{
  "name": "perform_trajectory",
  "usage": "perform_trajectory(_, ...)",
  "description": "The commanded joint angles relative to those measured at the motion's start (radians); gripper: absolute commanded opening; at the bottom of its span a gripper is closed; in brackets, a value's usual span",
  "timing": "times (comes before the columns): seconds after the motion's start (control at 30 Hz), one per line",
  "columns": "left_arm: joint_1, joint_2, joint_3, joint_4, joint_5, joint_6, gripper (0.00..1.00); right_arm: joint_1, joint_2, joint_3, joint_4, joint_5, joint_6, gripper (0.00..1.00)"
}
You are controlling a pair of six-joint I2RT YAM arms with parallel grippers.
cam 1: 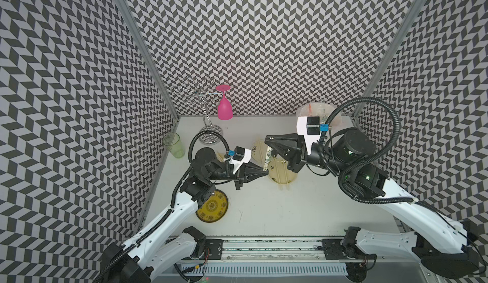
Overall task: Remove the packaging of disposable chopsticks
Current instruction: Remove the packet bag from the disposable chopsticks.
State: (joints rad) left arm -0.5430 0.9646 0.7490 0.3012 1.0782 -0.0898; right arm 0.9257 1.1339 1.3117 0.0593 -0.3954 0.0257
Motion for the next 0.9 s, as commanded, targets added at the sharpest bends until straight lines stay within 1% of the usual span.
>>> perform_trajectory(0.0, -0.002, -0.049, -0.006, 0.106, -0.039, -0.04, 0.0, -0.009, 0.013, -0.121, 0.094, -0.063, 0.11, 0.0)
perform_trajectory(0.13, 0.013, -0.057, -0.004, 0.107, -0.074, -0.048, 0.0, -0.007, 0.036, -0.244, 0.184, -0.107, 0.172, 0.0)
perform_trajectory(0.27, 0.023, -0.067, -0.018, 0.153, -0.064, -0.073, 0.0, -0.004, 0.041, -0.373, 0.249, -0.098, 0.203, 0.0)
perform_trajectory(0.33, 0.025, -0.067, -0.016, 0.152, -0.06, -0.075, 0.0, 0.007, 0.038, -0.405, 0.265, -0.081, 0.203, 0.0)
perform_trajectory(0.43, 0.024, -0.074, -0.025, 0.183, -0.052, -0.093, 0.0, 0.034, 0.053, -0.407, 0.222, -0.024, 0.156, 0.0)
perform_trajectory(0.5, 0.025, -0.086, -0.031, 0.202, -0.057, -0.098, 0.0, 0.046, 0.073, -0.41, 0.203, -0.012, 0.141, 0.0)
perform_trajectory(0.67, 0.025, -0.126, -0.063, 0.266, -0.107, -0.121, 0.0, 0.068, 0.106, -0.496, 0.301, -0.019, 0.222, 0.0)
perform_trajectory(0.7, 0.026, -0.131, -0.074, 0.291, -0.123, -0.132, 0.0, 0.083, 0.113, -0.518, 0.329, -0.001, 0.235, 0.0)
perform_trajectory(0.77, 0.028, -0.135, -0.078, 0.294, -0.165, -0.137, 0.0, 0.123, 0.125, -0.539, 0.346, 0.074, 0.241, 0.0)
perform_trajectory(0.8, 0.031, -0.136, -0.079, 0.292, -0.174, -0.138, 0.0, 0.152, 0.128, -0.544, 0.338, 0.143, 0.231, 0.0)
perform_trajectory(0.83, 0.032, -0.137, -0.082, 0.302, -0.17, -0.142, 0.0, 0.186, 0.132, -0.543, 0.321, 0.239, 0.216, 0.0)
perform_trajectory(0.87, 0.033, -0.137, -0.086, 0.316, -0.17, -0.151, 0.0, 0.205, 0.138, -0.54, 0.308, 0.292, 0.203, 0.0)
